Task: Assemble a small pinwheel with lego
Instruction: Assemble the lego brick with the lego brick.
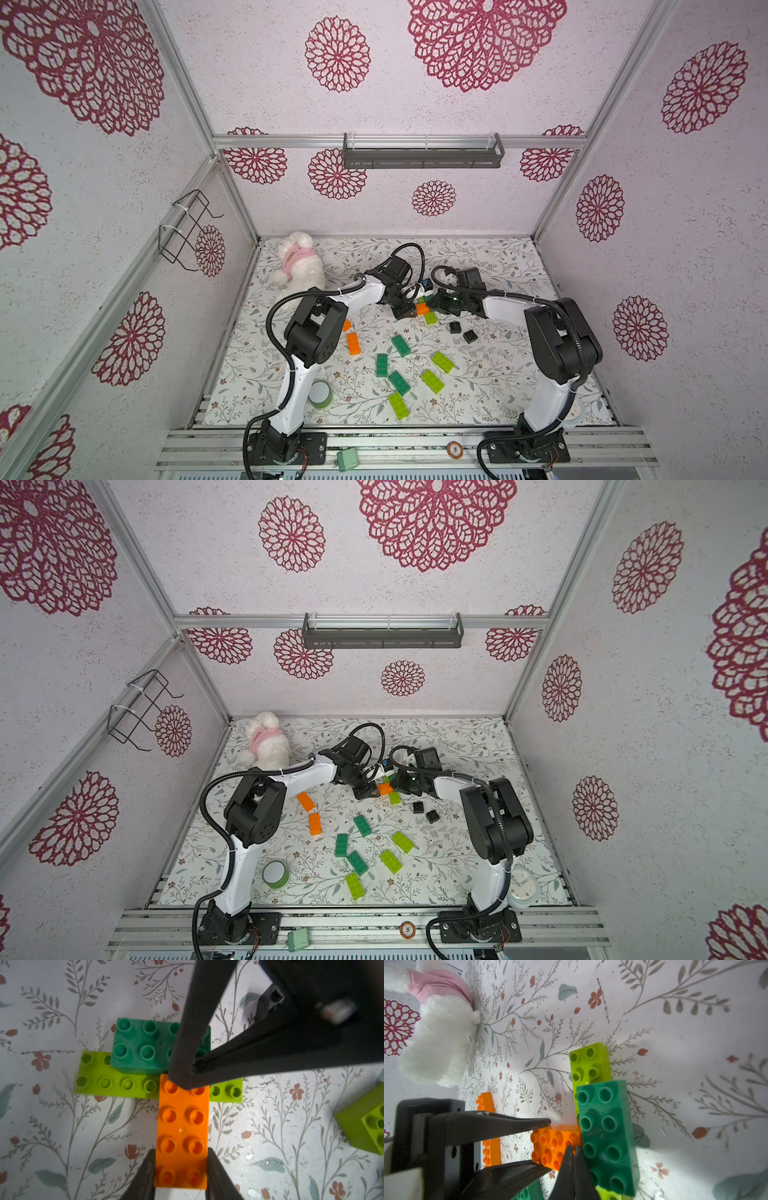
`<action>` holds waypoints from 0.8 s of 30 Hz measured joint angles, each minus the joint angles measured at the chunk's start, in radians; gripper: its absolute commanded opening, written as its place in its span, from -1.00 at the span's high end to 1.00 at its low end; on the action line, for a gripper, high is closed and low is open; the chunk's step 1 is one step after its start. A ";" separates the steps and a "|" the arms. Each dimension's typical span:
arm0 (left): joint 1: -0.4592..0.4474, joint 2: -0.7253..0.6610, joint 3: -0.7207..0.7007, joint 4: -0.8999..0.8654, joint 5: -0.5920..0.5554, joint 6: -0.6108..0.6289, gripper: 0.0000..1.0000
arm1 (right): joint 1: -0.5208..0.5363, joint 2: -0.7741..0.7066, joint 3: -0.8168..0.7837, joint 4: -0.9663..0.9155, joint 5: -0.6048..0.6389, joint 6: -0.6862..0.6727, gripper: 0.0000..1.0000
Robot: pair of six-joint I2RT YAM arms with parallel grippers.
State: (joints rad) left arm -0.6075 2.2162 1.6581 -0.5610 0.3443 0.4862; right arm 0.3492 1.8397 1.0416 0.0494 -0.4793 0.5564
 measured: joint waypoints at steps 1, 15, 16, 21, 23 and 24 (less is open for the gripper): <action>-0.001 0.000 0.000 -0.001 -0.002 0.000 0.36 | 0.000 0.000 0.000 0.000 -0.003 0.000 0.90; -0.003 0.000 0.003 -0.003 -0.011 0.000 0.35 | -0.005 -0.017 0.009 -0.027 -0.023 -0.004 0.83; -0.003 0.000 0.003 -0.003 -0.013 0.000 0.35 | -0.006 -0.018 0.009 -0.025 -0.027 -0.002 0.83; -0.003 0.000 0.003 -0.003 -0.017 0.000 0.34 | -0.006 -0.019 0.009 -0.017 -0.056 0.009 0.82; -0.003 0.000 0.003 -0.003 -0.017 0.000 0.33 | -0.006 -0.018 0.009 -0.017 -0.063 0.012 0.83; -0.003 0.000 0.003 -0.003 -0.017 0.000 0.33 | -0.006 -0.018 0.009 -0.017 -0.066 0.012 0.83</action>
State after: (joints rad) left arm -0.6109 2.2162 1.6615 -0.5644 0.3275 0.4866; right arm 0.3428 1.8214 1.0508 0.0326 -0.5449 0.5686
